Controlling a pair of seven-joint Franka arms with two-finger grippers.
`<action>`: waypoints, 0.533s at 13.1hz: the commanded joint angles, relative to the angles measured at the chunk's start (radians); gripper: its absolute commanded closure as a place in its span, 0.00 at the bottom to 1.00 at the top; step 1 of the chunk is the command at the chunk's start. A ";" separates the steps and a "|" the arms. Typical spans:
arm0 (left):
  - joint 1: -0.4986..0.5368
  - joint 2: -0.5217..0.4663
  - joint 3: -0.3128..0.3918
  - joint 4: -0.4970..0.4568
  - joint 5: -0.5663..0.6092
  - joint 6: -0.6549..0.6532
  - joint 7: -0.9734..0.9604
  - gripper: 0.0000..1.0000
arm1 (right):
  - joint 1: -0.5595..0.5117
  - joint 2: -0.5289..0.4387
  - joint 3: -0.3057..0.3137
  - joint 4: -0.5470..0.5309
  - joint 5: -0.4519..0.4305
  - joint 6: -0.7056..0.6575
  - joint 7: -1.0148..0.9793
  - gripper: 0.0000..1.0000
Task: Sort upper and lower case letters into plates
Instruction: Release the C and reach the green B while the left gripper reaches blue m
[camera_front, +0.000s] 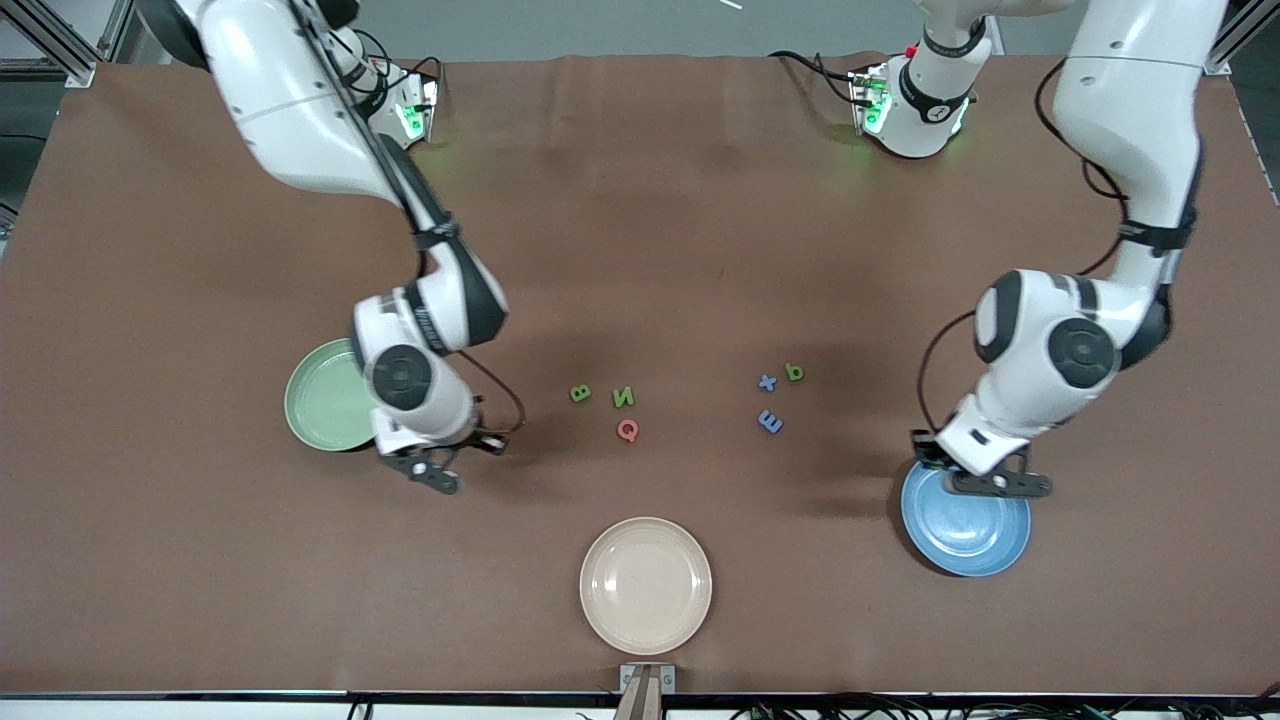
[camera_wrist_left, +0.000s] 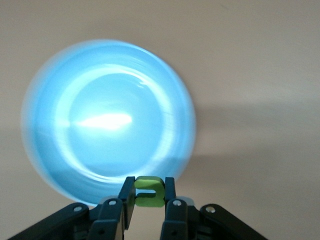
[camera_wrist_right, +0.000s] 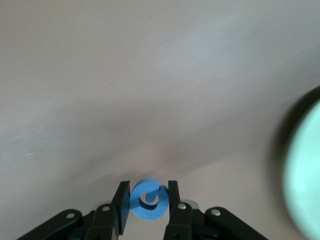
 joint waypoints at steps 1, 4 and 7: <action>0.025 0.060 -0.004 0.050 0.043 -0.013 0.016 0.77 | -0.127 -0.199 0.023 -0.254 -0.019 0.029 -0.220 1.00; 0.073 0.057 -0.007 0.038 0.045 -0.013 0.033 0.00 | -0.193 -0.270 0.023 -0.471 -0.019 0.211 -0.342 1.00; 0.057 0.018 -0.036 0.050 0.028 -0.119 0.004 0.00 | -0.236 -0.259 0.023 -0.556 -0.019 0.323 -0.393 0.94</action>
